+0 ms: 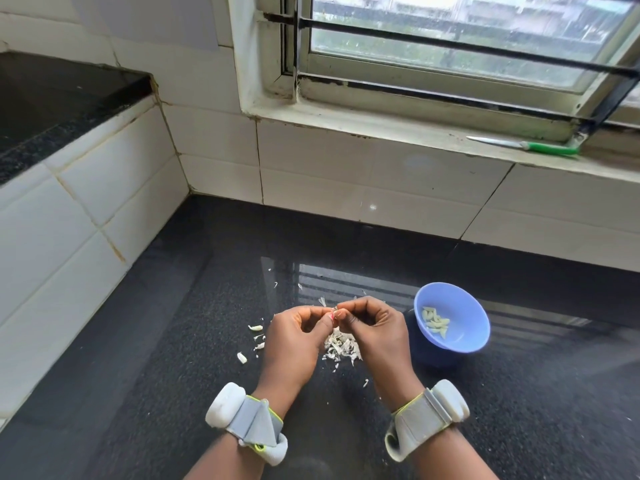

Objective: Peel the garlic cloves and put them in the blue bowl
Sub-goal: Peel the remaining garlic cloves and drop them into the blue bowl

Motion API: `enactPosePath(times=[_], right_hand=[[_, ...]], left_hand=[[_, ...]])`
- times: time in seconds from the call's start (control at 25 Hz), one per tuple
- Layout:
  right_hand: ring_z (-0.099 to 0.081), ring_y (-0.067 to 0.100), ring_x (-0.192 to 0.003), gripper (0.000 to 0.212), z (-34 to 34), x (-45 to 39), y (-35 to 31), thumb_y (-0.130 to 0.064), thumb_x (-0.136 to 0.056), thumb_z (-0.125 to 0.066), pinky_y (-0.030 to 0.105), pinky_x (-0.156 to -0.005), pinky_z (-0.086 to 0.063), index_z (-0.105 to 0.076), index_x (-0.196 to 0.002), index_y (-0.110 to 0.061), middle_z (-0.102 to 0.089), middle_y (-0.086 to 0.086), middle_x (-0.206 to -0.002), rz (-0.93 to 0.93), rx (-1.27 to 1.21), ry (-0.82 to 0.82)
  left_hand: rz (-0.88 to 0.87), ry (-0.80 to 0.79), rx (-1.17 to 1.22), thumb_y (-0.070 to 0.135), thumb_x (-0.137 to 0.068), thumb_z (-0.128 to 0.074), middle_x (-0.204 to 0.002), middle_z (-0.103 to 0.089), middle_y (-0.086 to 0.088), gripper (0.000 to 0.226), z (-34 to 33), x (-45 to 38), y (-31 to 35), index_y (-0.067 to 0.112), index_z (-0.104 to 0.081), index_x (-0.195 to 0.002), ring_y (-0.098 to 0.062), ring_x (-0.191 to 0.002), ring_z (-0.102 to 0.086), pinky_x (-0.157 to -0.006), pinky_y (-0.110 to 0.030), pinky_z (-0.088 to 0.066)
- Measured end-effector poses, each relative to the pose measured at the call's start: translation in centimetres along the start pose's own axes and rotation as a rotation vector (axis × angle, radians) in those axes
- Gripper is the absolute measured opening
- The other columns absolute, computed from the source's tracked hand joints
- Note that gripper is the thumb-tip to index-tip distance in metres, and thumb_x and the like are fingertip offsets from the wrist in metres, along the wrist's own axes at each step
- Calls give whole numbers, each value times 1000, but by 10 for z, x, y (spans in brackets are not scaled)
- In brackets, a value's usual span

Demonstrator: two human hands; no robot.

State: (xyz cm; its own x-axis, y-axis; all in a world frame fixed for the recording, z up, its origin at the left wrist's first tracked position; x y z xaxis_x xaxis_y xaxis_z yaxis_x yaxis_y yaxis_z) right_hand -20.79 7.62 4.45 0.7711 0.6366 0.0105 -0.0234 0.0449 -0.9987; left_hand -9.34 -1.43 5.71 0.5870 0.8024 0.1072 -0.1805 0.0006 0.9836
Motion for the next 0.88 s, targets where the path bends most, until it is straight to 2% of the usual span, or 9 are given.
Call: enactPosePath(times=[0.12,0.2,0.32,0.4,0.52,0.68,0.8,0.88], right_hand=[[-70,14,-74,28,-2,0,0,6,-77,-76,25,-68,-54,-74,-72,-22,-74,4,-76,39,31,-6],[-69,15,-74,31,-4,0,0,7,-77,-74,27,-70,-54,-74,-71,-23,-73,3,-75,65,42,-9],[-67,13,-75,30,-8,3,7,9,-80,-70,27,-72,-53,-73,-72,-20,-73,3,-75,35,-19,8],[-67,15,-77,31,-9,6,14,12,-80,-67,30,-75,-53,-73,-72,-17,-72,4,-76,-3,-75,36],[-67,14,-76,36,-6,8,13,17,-78,-65,29,-74,-54,-73,-73,-18,-73,5,-76,57,10,63],[-67,5,-71,39,-1,5,-4,19,-72,-67,16,-69,-51,-72,-73,-20,-72,-5,-74,223,277,23],[-68,3,-71,34,-1,0,-9,11,-74,-71,15,-69,-52,-74,-72,-23,-72,-11,-71,182,403,-27],[-68,3,-69,31,-2,-2,-11,6,-77,-72,18,-68,-55,-75,-72,-24,-73,-11,-70,104,456,-47]], left_hand=[[32,13,14,15,-82,-71,-65,-72,3,7,-1,-1,-2,18,-74,-77,-1,-55,-60,-53,-15,-45],[139,8,126,10,-83,-69,-61,-69,3,7,-5,-1,-10,11,-74,-78,-1,-54,-56,-49,-13,-41],[297,25,279,7,-83,-67,-62,-65,0,7,-11,0,-20,7,-72,-78,-4,-59,-56,-46,-10,-38],[316,31,298,6,-83,-65,-64,-64,-2,8,-14,2,-22,7,-71,-78,-6,-61,-55,-46,-9,-37],[241,39,217,3,-85,-64,-62,-65,0,10,-14,3,-21,3,-73,-81,0,-54,-54,-48,-10,-39],[-18,33,-196,10,-81,-67,-60,-64,9,11,-9,0,-10,16,-73,-75,2,-53,-53,-54,-19,-40],[-204,50,-497,14,-79,-68,-73,-67,1,5,-8,1,1,13,-72,-78,-12,-69,-58,-64,-25,-38],[-260,54,-544,14,-78,-68,-75,-67,-2,4,-8,1,3,12,-71,-76,-18,-71,-58,-65,-25,-38]])
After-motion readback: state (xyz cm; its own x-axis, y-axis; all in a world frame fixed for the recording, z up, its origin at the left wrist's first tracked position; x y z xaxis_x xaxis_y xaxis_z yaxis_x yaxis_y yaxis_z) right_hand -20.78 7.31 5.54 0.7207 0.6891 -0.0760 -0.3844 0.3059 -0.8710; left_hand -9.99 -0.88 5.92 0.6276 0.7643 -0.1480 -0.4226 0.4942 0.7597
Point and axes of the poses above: each hand's wrist, its own x-axis away from the middle knuckle, its own z-axis out of the back of the hand, y = z × x, the point moved 6 cm from there along -x, towards the middle knuckle
